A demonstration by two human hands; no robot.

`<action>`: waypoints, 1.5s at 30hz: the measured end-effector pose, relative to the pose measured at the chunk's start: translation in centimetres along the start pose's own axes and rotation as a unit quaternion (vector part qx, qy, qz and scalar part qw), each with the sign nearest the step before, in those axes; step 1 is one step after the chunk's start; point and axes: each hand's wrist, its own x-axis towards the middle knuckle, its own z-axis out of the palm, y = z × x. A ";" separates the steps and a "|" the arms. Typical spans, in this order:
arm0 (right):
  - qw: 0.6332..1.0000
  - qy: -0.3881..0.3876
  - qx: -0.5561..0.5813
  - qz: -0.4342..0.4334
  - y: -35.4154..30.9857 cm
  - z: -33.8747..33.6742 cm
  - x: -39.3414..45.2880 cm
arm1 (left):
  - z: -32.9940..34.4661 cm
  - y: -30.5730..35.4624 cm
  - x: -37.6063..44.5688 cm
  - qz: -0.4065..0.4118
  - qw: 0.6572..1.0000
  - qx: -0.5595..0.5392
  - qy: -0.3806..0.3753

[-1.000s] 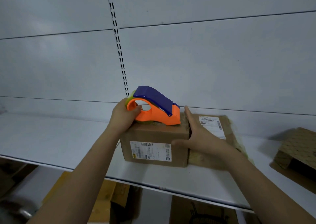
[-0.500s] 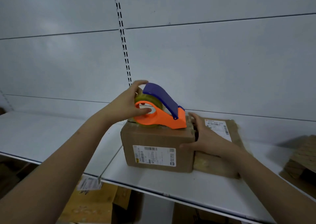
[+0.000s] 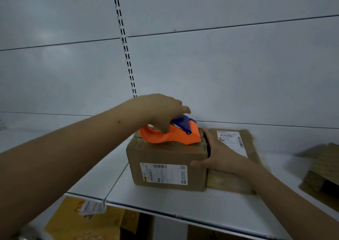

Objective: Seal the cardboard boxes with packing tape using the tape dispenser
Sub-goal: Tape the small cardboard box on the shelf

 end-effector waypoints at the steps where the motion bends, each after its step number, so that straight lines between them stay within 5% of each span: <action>1: 1.000 -0.002 0.001 0.001 0.0 0.0 0.0 | 0.4 0.3 0.5 0.018 0.999 0.024 0.014; 27: 1.000 0.005 0.008 0.014 0.0 0.0 -0.3 | 1.3 -5.2 -2.8 0.036 0.996 -0.076 0.010; 34: 1.000 0.009 0.004 0.010 0.0 0.0 -0.6 | 2.6 -5.6 -2.8 0.013 0.989 -0.133 0.059; 40: 1.000 0.006 -0.006 0.008 -0.2 -0.1 -0.4 | 5.5 -5.7 -3.6 -0.042 0.935 -0.336 0.108; 45: 1.000 0.004 -0.011 0.005 -0.4 -0.1 -0.6 | 7.1 -5.1 -4.5 -0.083 0.854 -0.489 0.158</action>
